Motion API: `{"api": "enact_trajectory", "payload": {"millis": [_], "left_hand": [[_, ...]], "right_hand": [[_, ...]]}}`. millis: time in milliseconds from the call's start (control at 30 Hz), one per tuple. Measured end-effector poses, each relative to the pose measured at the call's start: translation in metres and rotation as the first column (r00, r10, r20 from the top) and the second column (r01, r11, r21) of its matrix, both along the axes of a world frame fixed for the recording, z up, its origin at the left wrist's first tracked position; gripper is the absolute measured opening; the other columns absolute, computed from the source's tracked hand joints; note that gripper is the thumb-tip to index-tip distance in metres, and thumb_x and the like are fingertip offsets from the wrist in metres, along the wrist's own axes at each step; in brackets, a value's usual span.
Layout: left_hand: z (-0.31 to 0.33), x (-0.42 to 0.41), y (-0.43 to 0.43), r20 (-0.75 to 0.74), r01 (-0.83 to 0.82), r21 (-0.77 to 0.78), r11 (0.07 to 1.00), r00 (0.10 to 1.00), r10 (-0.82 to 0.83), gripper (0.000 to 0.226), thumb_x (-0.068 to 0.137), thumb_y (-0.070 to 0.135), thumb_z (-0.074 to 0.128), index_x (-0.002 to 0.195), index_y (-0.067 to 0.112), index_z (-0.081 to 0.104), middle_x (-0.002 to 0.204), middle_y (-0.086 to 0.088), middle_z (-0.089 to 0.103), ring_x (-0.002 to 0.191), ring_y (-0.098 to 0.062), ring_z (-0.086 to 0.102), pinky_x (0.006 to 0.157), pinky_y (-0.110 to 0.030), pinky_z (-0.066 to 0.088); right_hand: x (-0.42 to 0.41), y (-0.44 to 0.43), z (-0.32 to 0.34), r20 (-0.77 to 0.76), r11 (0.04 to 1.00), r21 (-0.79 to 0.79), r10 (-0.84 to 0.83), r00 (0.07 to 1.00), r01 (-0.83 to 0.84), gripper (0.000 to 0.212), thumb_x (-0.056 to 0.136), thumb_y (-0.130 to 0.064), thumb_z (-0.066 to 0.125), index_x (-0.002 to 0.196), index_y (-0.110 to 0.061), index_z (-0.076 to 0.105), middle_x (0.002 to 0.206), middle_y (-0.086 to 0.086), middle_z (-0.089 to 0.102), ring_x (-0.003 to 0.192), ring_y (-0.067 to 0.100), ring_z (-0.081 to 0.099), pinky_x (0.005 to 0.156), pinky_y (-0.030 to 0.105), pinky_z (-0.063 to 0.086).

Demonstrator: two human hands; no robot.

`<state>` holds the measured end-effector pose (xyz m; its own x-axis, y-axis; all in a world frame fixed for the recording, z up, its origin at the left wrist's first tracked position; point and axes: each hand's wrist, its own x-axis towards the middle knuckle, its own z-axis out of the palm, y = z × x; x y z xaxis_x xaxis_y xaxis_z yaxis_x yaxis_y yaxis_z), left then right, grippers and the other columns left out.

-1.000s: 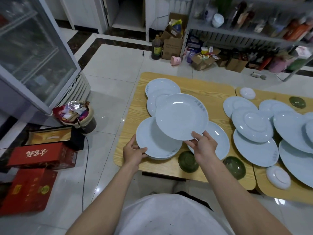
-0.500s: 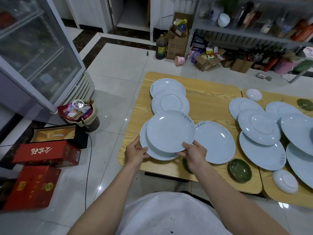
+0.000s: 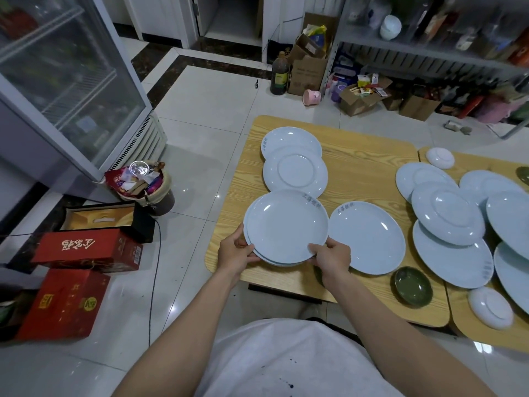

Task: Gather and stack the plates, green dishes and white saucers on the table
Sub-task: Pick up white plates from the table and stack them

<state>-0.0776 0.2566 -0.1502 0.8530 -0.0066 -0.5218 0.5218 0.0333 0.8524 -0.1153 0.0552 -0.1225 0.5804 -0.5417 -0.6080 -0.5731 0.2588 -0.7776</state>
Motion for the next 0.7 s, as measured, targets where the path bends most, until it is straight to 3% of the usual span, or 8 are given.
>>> {"api": "enact_trajectory", "payload": {"millis": [67,133,233,333,700], "left_hand": [[0.000,-0.001,0.000,-0.004,0.000,0.006,1.000,1.000,0.000,0.071,0.089,-0.016,0.058,0.147,0.024,0.046,0.094,-0.010,0.055,0.081,-0.022,0.071,0.065,-0.027,0.060],[0.000,-0.001,0.000,-0.007,0.001,0.011,1.000,1.000,-0.001,0.072,0.088,-0.016,0.059,0.147,0.023,0.045,0.095,-0.010,0.054,0.081,-0.023,0.071,0.065,-0.028,0.060],[-0.001,-0.001,-0.001,-0.004,0.011,0.013,1.000,1.000,-0.011,0.072,0.088,-0.016,0.058,0.147,0.023,0.046,0.093,-0.009,0.052,0.075,-0.020,0.072,0.066,-0.028,0.060],[-0.001,-0.001,-0.002,-0.004,0.022,0.027,0.999,1.000,-0.022,0.070,0.090,-0.015,0.056,0.148,0.023,0.043,0.091,-0.007,0.051,0.071,-0.019,0.071,0.067,-0.028,0.061],[0.003,0.000,-0.003,0.017,0.058,0.085,0.995,0.998,-0.060,0.069,0.092,-0.013,0.053,0.149,0.024,0.041,0.085,-0.008,0.046,0.074,-0.022,0.065,0.064,-0.026,0.060]], "right_hand": [[0.002,-0.001,-0.003,-0.042,0.996,-0.087,0.026,0.999,-0.030,0.028,0.081,0.004,0.071,0.099,-0.017,0.072,0.090,-0.001,0.070,0.078,0.019,0.068,0.061,0.029,0.059],[0.003,-0.001,-0.007,-0.065,0.986,-0.154,0.059,0.996,-0.068,0.024,0.079,0.000,0.074,0.099,-0.014,0.075,0.085,-0.001,0.069,0.076,0.018,0.067,0.061,0.027,0.056],[0.003,-0.001,-0.015,-0.093,0.973,-0.203,0.092,0.991,-0.109,0.030,0.077,-0.004,0.078,0.106,-0.009,0.075,0.091,0.002,0.071,0.089,0.023,0.067,0.082,0.038,0.059],[0.002,0.001,-0.021,-0.113,0.971,-0.208,0.093,0.989,-0.116,0.033,0.075,-0.005,0.081,0.107,-0.008,0.075,0.100,0.007,0.074,0.098,0.026,0.067,0.092,0.045,0.056],[0.003,0.003,-0.023,-0.095,0.984,-0.164,0.056,0.994,-0.071,0.048,0.074,-0.001,0.082,0.119,-0.007,0.069,0.111,0.010,0.072,0.099,0.025,0.064,0.094,0.040,0.054]]}}
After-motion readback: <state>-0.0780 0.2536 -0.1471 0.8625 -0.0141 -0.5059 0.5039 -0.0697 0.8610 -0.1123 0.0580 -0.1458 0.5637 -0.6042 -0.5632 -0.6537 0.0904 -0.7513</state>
